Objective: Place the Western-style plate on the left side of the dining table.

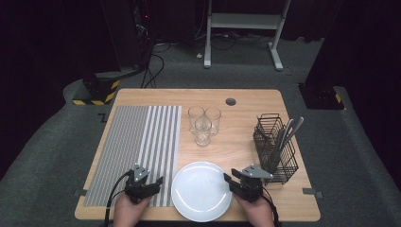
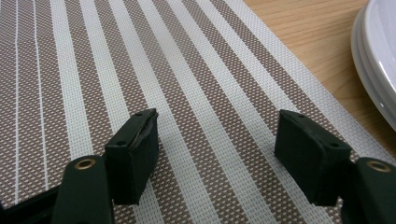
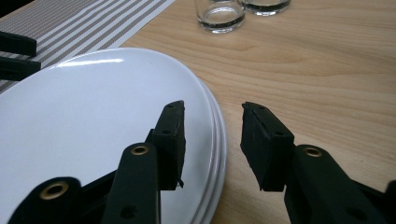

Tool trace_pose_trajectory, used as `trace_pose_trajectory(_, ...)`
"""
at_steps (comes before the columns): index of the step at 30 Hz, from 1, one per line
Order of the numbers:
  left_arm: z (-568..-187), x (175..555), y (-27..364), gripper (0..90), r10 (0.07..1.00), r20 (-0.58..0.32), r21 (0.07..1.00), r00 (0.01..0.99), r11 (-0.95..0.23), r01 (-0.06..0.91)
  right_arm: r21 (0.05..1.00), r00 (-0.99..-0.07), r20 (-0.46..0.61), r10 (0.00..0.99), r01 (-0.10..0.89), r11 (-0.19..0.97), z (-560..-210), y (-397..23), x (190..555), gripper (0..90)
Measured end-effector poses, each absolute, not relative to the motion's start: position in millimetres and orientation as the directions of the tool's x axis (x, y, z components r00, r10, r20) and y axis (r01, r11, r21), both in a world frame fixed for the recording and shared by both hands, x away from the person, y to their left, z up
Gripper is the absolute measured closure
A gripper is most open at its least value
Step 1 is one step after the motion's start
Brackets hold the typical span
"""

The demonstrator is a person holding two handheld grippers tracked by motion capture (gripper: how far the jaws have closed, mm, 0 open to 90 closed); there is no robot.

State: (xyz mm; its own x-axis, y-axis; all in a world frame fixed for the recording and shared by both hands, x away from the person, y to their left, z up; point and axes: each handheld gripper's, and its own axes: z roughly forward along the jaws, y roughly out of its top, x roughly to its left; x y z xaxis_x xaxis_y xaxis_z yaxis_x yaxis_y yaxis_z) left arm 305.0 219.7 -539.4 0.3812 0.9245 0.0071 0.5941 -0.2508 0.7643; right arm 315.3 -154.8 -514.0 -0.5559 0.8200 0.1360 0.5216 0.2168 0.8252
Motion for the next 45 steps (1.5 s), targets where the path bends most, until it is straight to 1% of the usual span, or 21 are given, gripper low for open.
trace_pose_trajectory(4,-538,305,220,32.1,0.926,0.007,0.760,0.377,-0.250,0.600,0.817,-0.558,0.156,0.815,0.537,0.211,-516,-155,316,59.3)
trace_pose_trajectory(6,-538,305,221,36.7,0.925,0.005,0.759,0.379,-0.250,0.601,0.811,-0.561,0.171,0.810,0.546,0.207,-517,-155,317,58.8)
trace_pose_trajectory(9,-536,305,222,37.4,0.921,-0.017,0.759,0.389,-0.241,0.604,0.805,-0.559,0.189,0.807,0.559,0.198,-517,-155,317,59.0)
trace_pose_trajectory(13,-532,302,221,40.3,0.911,-0.045,0.775,0.409,-0.226,0.590,0.803,-0.561,0.203,0.803,0.565,0.192,-518,-156,317,59.1)
trace_pose_trajectory(18,-526,297,219,41.3,0.893,-0.079,0.795,0.443,-0.212,0.569,0.800,-0.563,0.206,0.800,0.568,0.193,-518,-155,317,59.1)
trace_pose_trajectory(27,-518,291,213,41.8,0.830,-0.197,0.817,0.522,-0.156,0.555,0.793,-0.562,0.223,0.796,0.579,0.187,-518,-154,316,59.1)
trace_pose_trajectory(29,-518,291,210,42.1,0.816,-0.210,0.816,0.539,-0.157,0.556,0.793,-0.563,0.225,0.795,0.580,0.185,-518,-154,316,59.1)
trace_pose_trajectory(34,-519,289,202,44.8,0.781,-0.251,0.806,0.573,-0.159,0.570,0.791,-0.563,0.237,0.792,0.585,0.179,-518,-154,315,59.7)
trace_pose_trajectory(37,-521,289,198,46.8,0.770,-0.258,0.797,0.584,-0.172,0.579,0.787,-0.561,0.247,0.790,0.592,0.175,-518,-154,316,60.2)
trace_pose_trajectory(45,-526,290,194,53.4,0.752,-0.311,0.765,0.581,-0.165,0.623,0.769,-0.544,0.283,0.790,0.621,0.152,-518,-154,316,60.4)
